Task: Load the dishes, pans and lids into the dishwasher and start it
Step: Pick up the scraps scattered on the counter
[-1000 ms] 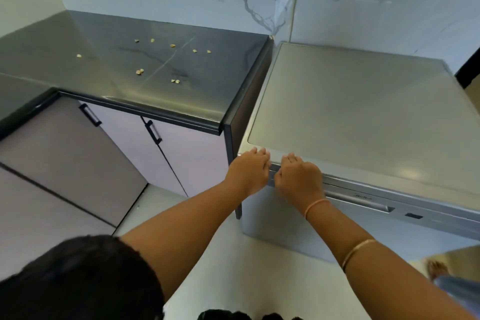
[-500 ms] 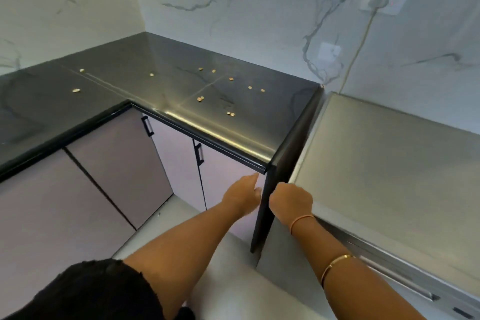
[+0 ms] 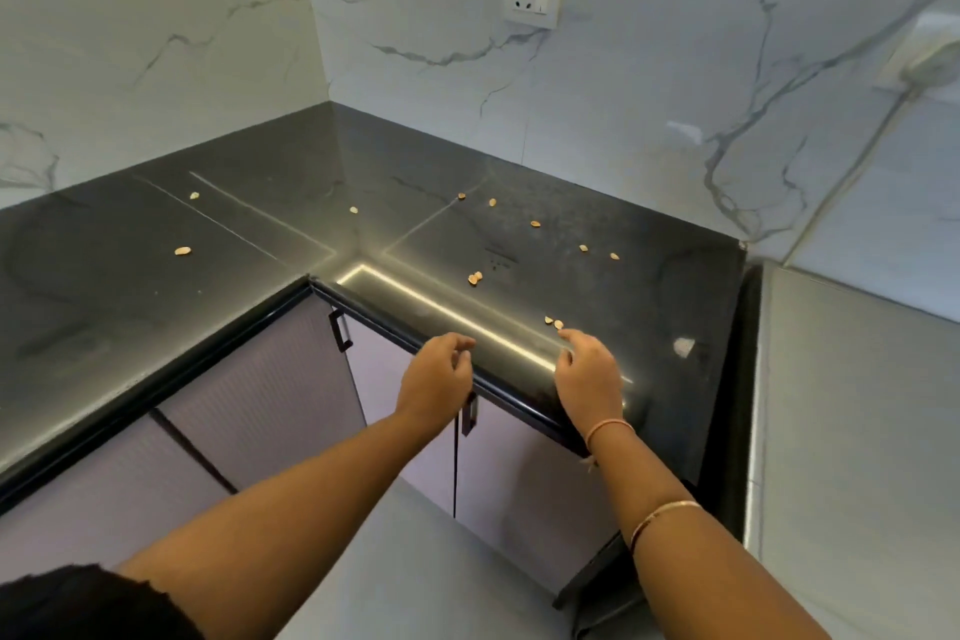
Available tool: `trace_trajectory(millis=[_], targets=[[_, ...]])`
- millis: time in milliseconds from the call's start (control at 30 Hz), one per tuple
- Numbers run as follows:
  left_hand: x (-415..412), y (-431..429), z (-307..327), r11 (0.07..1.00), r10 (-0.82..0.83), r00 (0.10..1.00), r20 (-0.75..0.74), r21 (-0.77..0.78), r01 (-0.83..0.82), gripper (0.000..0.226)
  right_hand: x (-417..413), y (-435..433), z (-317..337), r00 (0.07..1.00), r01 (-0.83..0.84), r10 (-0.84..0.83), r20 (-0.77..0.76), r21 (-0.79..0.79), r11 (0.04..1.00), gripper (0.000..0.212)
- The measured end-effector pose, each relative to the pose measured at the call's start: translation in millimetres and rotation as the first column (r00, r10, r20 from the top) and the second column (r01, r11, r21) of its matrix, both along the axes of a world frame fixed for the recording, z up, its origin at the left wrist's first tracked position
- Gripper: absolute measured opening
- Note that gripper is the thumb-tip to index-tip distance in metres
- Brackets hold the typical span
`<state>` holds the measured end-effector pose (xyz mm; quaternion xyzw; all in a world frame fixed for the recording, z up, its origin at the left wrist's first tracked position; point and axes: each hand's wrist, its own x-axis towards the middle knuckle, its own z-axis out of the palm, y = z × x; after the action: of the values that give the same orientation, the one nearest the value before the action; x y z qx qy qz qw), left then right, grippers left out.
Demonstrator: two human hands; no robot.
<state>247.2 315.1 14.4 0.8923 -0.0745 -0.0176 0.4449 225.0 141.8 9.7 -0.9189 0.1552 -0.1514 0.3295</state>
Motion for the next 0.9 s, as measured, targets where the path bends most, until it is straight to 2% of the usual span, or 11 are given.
trace_trajectory(millis=[133,200,400,567,633,767,900], targets=[[34.5,11.4,-6.6,0.997,0.061,0.995,-0.081,-0.044,-0.065,0.026,33.0,-12.3,-9.2,0.989,0.086,-0.077,-0.129,0.068,0.994,0.039],[51.0,5.2,-15.1,0.995,0.074,0.989,-0.127,-0.057,-0.081,0.026,51.7,-24.2,-17.4,0.978,0.085,-0.076,-0.193,0.039,0.996,0.037],[84.1,-25.5,-26.0,0.980,0.088,0.966,-0.242,-0.152,-0.128,0.023,90.5,-42.5,-36.3,0.972,-0.113,0.068,-0.224,-0.194,0.974,0.024],[108.1,-54.1,-26.0,0.925,0.076,0.925,-0.372,-0.319,-0.205,0.019,108.9,-55.1,-41.1,0.947,-0.255,0.185,-0.261,-0.268,0.929,0.028],[109.4,-67.7,-24.6,0.863,0.054,0.881,-0.469,-0.422,-0.278,0.017,114.9,-59.4,-37.7,0.947,-0.251,0.199,-0.252,-0.196,0.948,0.019],[105.2,-92.4,-18.7,0.732,-0.033,0.763,-0.645,-0.535,-0.421,0.023,121.1,-58.6,-29.5,0.970,-0.135,0.151,-0.190,0.098,0.986,0.002],[117.1,-101.3,-14.9,0.610,-0.128,0.668,-0.733,-0.589,-0.530,0.028,125.9,-48.2,-14.5,0.977,-0.150,0.195,-0.087,0.369,0.917,0.007]])
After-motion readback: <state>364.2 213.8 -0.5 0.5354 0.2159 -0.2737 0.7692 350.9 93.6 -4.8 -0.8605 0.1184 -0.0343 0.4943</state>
